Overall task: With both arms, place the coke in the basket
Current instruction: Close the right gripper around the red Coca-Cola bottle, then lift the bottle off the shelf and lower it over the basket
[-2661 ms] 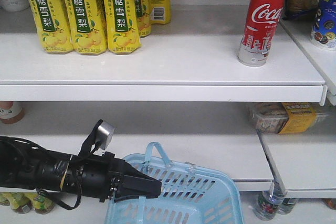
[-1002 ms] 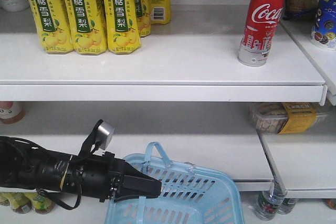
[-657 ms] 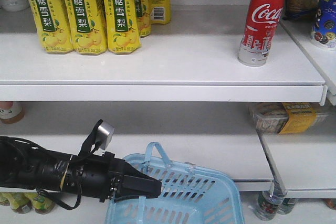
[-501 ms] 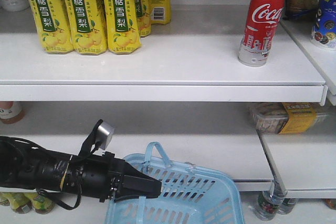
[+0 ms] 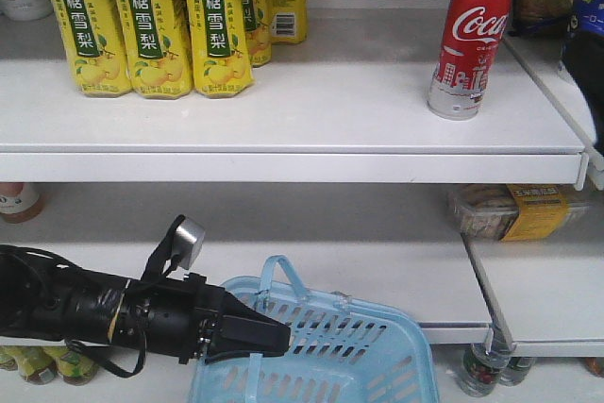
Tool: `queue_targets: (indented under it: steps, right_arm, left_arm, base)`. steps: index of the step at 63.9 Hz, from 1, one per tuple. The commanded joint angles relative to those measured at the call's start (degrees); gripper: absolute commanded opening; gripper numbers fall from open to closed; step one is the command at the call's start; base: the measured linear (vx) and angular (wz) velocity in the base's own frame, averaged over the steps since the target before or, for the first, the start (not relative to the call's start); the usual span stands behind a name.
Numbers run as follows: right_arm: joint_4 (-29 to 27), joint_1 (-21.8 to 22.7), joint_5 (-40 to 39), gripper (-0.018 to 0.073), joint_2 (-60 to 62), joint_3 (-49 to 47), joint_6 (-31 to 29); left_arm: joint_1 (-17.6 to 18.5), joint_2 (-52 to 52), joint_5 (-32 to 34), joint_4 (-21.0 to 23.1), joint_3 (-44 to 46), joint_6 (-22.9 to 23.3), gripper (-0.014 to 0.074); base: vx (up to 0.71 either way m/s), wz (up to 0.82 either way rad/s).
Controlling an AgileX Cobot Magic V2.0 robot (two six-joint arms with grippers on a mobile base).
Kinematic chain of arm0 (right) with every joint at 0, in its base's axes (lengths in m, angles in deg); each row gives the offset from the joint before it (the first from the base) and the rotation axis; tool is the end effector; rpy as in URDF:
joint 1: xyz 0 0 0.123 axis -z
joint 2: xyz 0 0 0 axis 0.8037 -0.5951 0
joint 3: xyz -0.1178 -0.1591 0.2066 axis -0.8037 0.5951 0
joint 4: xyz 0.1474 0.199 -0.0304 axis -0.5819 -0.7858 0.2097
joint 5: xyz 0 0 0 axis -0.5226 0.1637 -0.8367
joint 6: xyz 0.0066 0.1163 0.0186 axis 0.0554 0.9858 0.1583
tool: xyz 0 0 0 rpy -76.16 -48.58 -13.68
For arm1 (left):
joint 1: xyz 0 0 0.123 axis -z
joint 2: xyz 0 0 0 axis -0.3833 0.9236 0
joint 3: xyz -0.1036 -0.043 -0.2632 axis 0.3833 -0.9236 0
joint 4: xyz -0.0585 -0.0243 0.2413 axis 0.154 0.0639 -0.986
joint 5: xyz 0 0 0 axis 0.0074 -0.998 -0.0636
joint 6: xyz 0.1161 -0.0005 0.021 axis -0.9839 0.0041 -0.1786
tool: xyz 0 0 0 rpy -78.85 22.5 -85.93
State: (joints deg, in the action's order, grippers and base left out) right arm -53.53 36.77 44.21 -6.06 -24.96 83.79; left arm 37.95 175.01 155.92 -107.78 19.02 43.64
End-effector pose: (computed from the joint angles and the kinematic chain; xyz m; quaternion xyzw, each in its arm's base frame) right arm 0.1794 0.0528 0.4047 -0.1161 0.6854 0.0831 0.7141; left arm 0.2386 -0.1783 0.1672 0.0654 0.7972 -0.5969 0.0619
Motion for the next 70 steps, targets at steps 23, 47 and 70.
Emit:
queue_targets:
  steps: [23, 47, 70]
  right_arm:
    - [-0.03, -0.47, -5.46, 0.0564, -22.44, -20.61, -0.09]
    - [-0.03, -0.47, -5.59, 0.021, -32.72, -28.72, -0.29]
    - [-0.29, -0.61, 8.87, -0.0009, -21.8, -28.72, -0.27]
  left_arm:
    - [0.05, -2.49, 11.79, 4.32, 1.13, -2.45, -0.0006]
    - [0.05, -2.49, 11.79, 4.32, 1.13, -2.45, -0.0006]
    - [0.05, -2.49, 11.79, 4.37, 1.13, -2.45, -0.0006]
  base:
    - [0.0, 0.0]
    - [0.0, 0.0]
    - [0.0, 0.0]
